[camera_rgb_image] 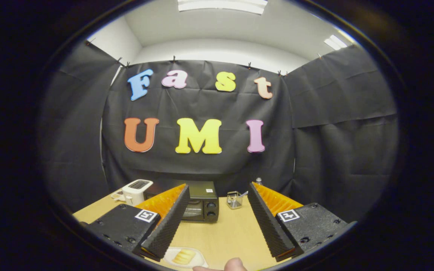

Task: Open the toaster oven, put the food inside, and close the toaster oven door.

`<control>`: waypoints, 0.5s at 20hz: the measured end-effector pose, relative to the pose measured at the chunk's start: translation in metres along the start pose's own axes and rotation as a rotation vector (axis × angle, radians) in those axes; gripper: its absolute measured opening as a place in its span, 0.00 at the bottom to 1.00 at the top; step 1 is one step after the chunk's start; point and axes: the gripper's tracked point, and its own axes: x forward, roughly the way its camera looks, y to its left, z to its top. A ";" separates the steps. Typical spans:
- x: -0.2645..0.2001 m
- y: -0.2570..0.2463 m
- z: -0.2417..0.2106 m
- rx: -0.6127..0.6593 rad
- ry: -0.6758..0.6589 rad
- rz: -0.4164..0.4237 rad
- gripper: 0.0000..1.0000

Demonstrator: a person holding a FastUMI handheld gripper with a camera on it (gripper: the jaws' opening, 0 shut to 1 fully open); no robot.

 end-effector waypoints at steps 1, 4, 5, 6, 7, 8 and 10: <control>0.009 0.006 -0.005 0.011 0.005 0.017 1.00; 0.042 0.026 -0.024 0.028 0.032 0.051 1.00; 0.054 0.034 -0.031 0.030 0.042 0.062 1.00; 0.068 0.044 -0.036 0.032 0.052 0.078 1.00; 0.083 0.054 -0.043 0.039 0.063 0.097 1.00; 0.099 0.066 -0.048 0.050 0.072 0.121 1.00; 0.135 0.084 -0.055 0.051 0.061 0.148 1.00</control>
